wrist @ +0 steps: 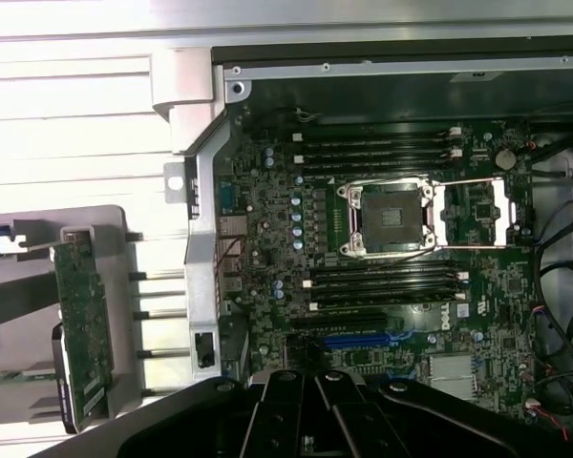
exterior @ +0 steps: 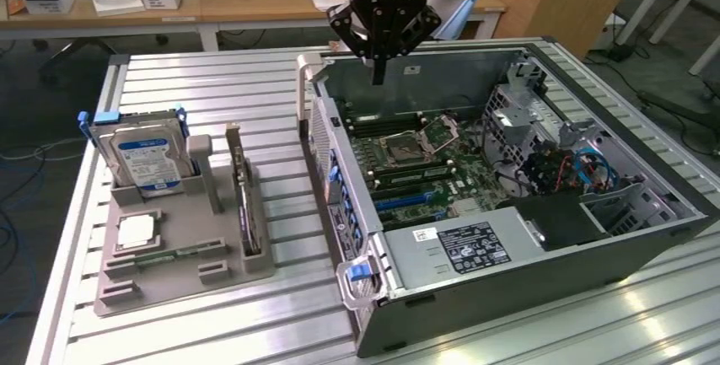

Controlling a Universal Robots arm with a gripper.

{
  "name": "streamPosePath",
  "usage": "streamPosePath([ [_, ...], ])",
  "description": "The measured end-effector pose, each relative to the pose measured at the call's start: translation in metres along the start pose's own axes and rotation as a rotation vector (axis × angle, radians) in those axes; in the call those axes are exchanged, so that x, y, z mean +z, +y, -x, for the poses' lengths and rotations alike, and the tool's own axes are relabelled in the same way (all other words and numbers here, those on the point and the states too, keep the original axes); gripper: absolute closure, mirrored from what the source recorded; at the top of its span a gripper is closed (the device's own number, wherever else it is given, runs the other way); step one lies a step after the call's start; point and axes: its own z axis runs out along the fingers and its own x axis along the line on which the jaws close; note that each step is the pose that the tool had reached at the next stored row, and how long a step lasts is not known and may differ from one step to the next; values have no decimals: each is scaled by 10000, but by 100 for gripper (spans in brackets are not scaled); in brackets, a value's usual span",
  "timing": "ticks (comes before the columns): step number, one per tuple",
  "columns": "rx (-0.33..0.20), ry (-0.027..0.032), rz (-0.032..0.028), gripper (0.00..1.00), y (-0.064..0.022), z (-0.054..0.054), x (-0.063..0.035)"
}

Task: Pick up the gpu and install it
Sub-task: 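Reach for the gpu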

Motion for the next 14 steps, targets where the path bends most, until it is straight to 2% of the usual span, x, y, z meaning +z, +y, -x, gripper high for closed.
streamPosePath([
  [14, 0, 0, 0, 90, -17, -111, -3],
])
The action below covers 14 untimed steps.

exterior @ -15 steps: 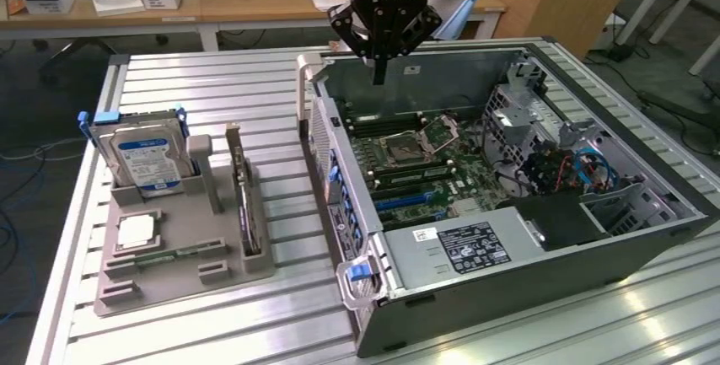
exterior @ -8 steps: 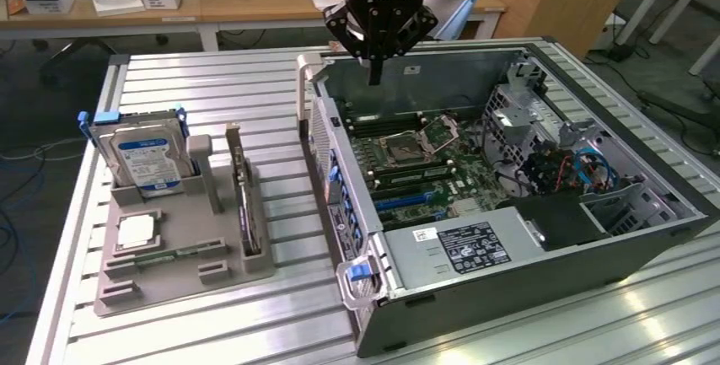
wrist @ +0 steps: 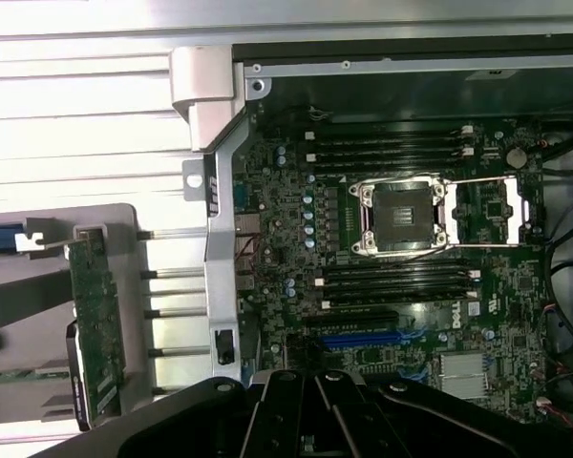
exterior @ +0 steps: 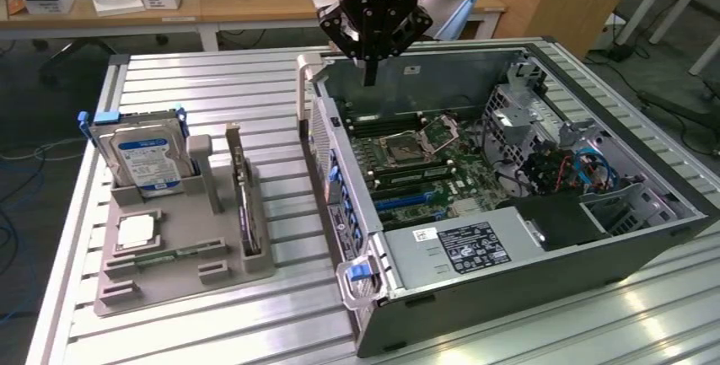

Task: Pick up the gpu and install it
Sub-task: 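Reach for the gpu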

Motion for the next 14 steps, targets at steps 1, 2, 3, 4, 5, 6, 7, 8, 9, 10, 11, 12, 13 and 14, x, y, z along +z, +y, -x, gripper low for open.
streamPosePath([
  [1, 0, 0, 0, 90, -1, -8, 0],
  [2, 1, 0, 0, 90, -2, -17, 0],
  [3, 1, 0, 0, 90, -3, -25, -1],
  [4, 1, 0, -1, 90, -4, -33, -1],
  [5, 0, 0, 0, 90, -5, -41, -1],
  [6, 0, 0, 0, 90, -7, -50, -2],
  [7, 1, 0, -1, 90, -8, -58, -2],
  [8, 0, 0, -1, 90, -9, -66, -2],
  [9, 0, 0, 0, 90, -10, -75, -2],
  [10, 1, 0, 0, 90, -11, -83, -3],
  [11, 0, 0, 0, 90, -13, -92, -3],
  [12, 0, 0, 0, 90, -14, -100, -3],
  [13, 0, 0, 0, 90, -15, -108, -3],
  [14, 0, 0, 0, 90, -16, -116, -4],
])
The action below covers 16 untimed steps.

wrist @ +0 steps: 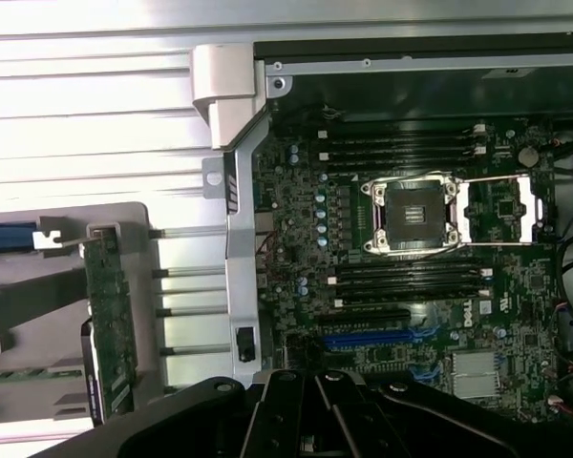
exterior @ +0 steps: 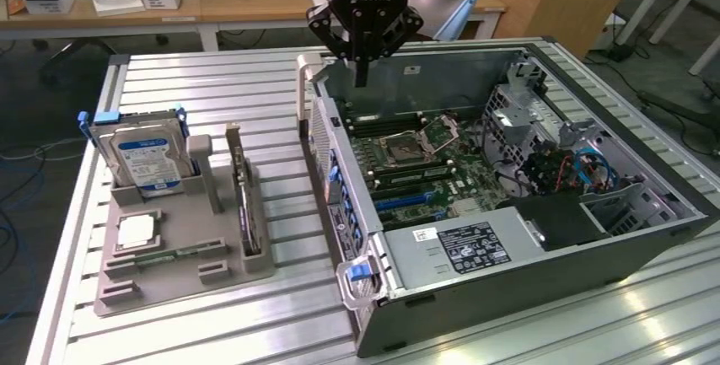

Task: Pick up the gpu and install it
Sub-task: 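Reach for the gpu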

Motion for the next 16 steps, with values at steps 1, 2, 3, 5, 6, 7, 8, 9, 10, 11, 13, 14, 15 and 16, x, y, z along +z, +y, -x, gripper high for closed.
streamPosePath([
  [1, 0, 0, 0, 90, -1, -8, 0],
  [2, 0, 0, 0, 90, -2, -16, 0],
  [3, 0, 0, 0, 90, -4, -25, -1],
  [5, -1, 0, 1, 90, -6, -41, -1],
  [6, 0, 0, 0, 90, -7, -49, -1],
  [7, -1, 0, 0, 90, -9, -57, -2],
  [8, 0, 0, 0, 90, -10, -65, -2],
  [9, -1, 0, 0, 90, -11, -73, -2],
  [10, 0, 0, 0, 90, -12, -81, -2],
  [11, 0, 0, 0, 90, -13, -89, -2],
  [13, 0, 0, 0, 90, -15, -105, -3],
  [14, 0, 0, 0, 90, -17, -113, -3],
  [15, 0, 0, 0, 90, -18, -121, -4],
  [16, 0, 0, 0, 90, -19, -129, -4],
])
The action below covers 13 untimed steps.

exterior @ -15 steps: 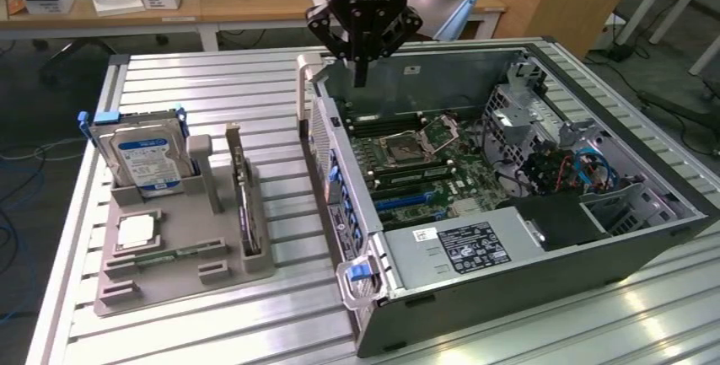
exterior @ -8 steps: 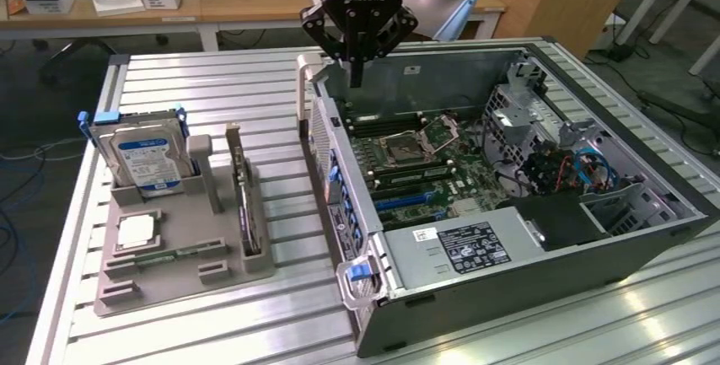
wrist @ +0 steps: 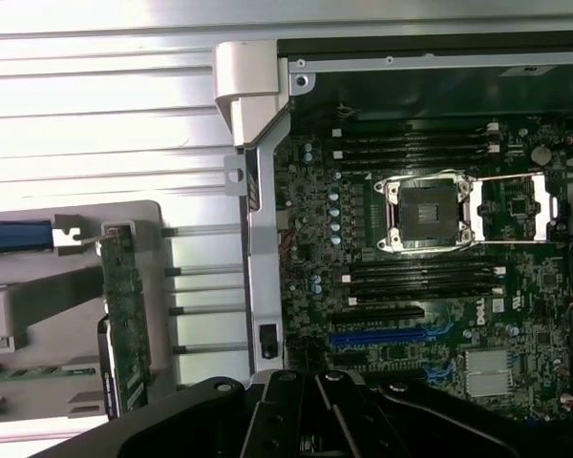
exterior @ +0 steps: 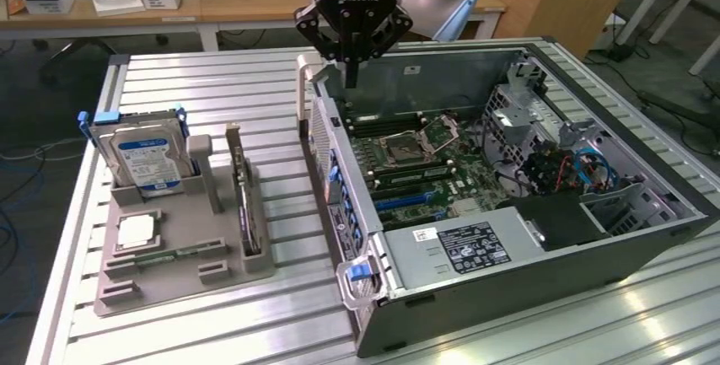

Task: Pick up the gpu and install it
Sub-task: 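Reach for the gpu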

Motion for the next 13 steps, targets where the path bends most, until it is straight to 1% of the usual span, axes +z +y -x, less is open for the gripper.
streamPosePath([
  [13, 0, 0, -1, 90, -12, -92, -3],
])
